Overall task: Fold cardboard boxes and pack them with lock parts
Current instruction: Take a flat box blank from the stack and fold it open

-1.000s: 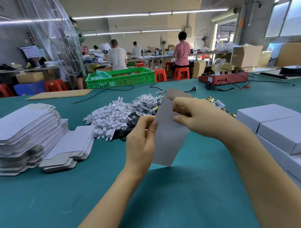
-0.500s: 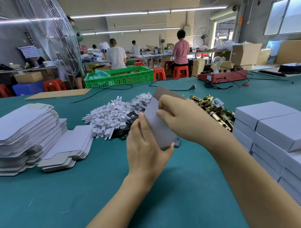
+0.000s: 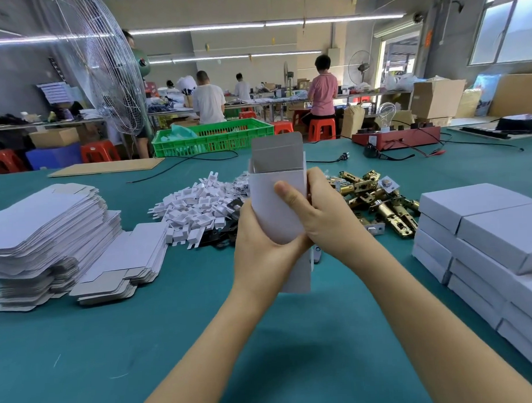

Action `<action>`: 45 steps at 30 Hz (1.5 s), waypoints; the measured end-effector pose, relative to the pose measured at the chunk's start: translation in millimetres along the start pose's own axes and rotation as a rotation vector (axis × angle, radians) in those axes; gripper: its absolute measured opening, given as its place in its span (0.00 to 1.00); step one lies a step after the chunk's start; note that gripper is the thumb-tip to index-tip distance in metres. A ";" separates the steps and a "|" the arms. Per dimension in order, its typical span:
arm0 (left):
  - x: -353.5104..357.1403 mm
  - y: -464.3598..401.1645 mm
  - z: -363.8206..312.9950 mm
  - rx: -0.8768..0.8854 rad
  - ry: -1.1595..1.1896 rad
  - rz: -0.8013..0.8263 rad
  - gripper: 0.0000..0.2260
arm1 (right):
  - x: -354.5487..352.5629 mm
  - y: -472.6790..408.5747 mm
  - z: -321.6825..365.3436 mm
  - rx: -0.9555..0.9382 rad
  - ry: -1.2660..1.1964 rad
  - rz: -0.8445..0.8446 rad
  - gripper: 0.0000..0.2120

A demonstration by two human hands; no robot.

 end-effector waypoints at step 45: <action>3.8 -4.3 -0.3 -0.090 0.401 -0.044 0.08 | -13.1 22.8 -12.4 -0.244 -0.365 -0.385 0.04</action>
Point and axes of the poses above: each hand's wrist, its own y-axis away from the middle knuckle, its own x-axis out of the palm, z = x × y, the point moved 10 cm from there along -y, towards the middle knuckle, and after that the axes turned 13 degrees about x, right-handed, at the moved point
